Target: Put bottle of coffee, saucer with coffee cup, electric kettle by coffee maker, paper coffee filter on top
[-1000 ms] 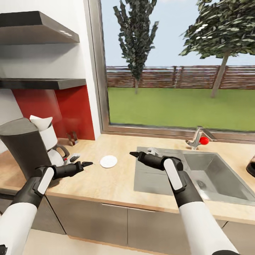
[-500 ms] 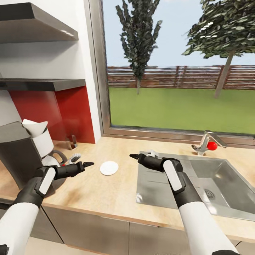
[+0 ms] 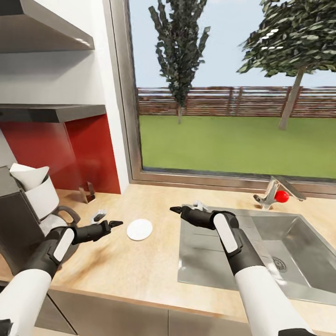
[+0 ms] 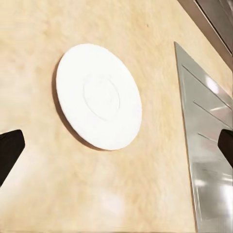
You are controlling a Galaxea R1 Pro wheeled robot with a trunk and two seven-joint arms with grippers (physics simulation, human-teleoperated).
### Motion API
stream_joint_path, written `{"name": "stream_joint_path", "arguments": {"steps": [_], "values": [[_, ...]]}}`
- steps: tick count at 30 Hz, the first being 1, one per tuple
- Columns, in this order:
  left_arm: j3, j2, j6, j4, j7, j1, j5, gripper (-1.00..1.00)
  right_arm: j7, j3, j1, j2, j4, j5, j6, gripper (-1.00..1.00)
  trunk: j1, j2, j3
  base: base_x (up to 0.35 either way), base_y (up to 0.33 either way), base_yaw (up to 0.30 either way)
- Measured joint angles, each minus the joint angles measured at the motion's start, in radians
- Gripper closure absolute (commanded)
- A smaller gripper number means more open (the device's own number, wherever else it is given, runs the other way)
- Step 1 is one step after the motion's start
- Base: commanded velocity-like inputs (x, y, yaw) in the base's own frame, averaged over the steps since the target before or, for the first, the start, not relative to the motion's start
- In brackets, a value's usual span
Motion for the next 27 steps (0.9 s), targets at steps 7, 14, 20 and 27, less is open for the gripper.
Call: {"name": "stream_joint_path", "arguments": {"steps": [7, 14, 20, 27], "values": [[-0.001, 0.000, -0.009, 0.027, -0.001, 0.000, 0.003, -1.00, -0.001, 0.001, 0.000, 0.001, 0.001, 0.000, 0.000, -1.00, 0.000, 0.000, 0.000, 0.173, 0.000, 0.000], [-0.003, -0.002, -0.009, 0.030, -0.001, 0.000, -0.001, -1.00, -0.001, 0.001, 0.001, 0.001, 0.013, 0.001, 0.000, -1.00, 0.000, 0.000, 0.000, 0.208, 0.000, -0.001], [-0.003, -0.003, -0.009, 0.032, -0.001, 0.001, 0.000, -1.00, -0.001, 0.001, 0.001, 0.003, 0.041, 0.000, 0.000, -1.00, 0.000, 0.000, 0.000, 0.025, 0.000, -0.132], [-0.005, -0.003, -0.010, 0.032, -0.001, 0.031, 0.007, -1.00, 0.021, 0.003, 0.001, 0.010, 0.125, -0.001, 0.000, -1.00, 0.000, 0.000, 0.000, 0.002, 0.000, -0.078]]}}
